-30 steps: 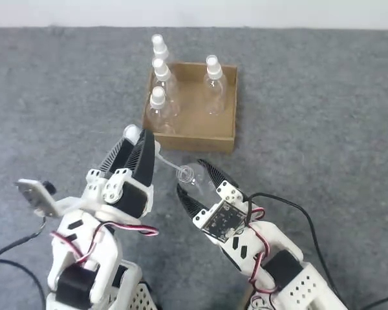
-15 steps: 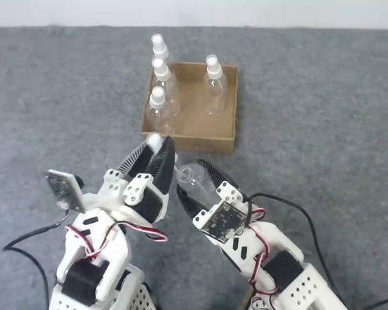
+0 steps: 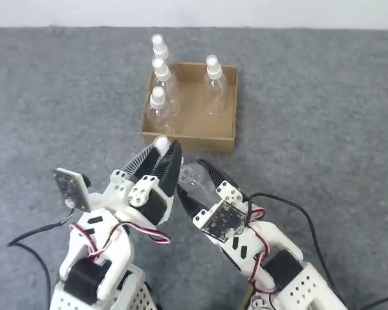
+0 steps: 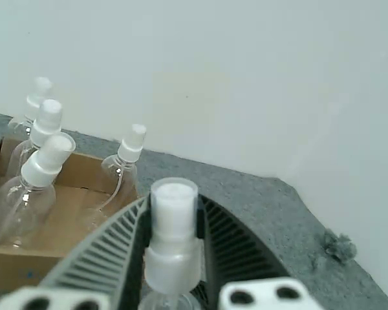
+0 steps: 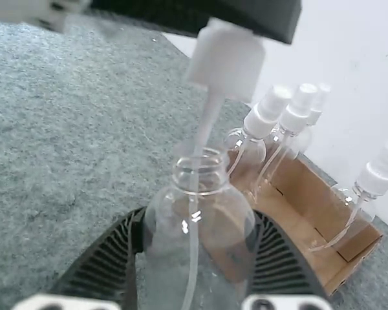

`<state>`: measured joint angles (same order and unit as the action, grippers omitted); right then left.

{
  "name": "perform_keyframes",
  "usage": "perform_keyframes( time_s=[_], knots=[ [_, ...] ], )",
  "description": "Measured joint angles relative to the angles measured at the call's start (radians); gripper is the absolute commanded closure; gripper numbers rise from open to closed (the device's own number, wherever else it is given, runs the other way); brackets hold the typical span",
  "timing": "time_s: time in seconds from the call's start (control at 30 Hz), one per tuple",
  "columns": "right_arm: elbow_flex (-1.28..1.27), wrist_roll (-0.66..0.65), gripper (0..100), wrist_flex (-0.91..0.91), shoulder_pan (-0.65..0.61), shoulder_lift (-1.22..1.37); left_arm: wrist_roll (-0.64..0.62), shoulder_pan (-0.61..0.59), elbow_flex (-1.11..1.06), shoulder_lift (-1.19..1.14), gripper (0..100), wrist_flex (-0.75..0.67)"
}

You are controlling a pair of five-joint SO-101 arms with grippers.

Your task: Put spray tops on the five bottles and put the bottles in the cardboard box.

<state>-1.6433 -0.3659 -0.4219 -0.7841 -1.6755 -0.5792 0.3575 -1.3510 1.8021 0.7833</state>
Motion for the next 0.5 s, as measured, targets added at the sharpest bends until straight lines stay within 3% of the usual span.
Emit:
perform_keyframes(
  time_s=[0.2,0.5],
  knots=[
    [0.000,-0.002,91.9,0.000,0.000,0.000,0.110,0.003,0.000,0.000,88,0.064],
    [0.000,0.000,91.9,0.000,0.031,0.000,0.126,0.078,0.000,0.000,87,0.124]
  ],
)
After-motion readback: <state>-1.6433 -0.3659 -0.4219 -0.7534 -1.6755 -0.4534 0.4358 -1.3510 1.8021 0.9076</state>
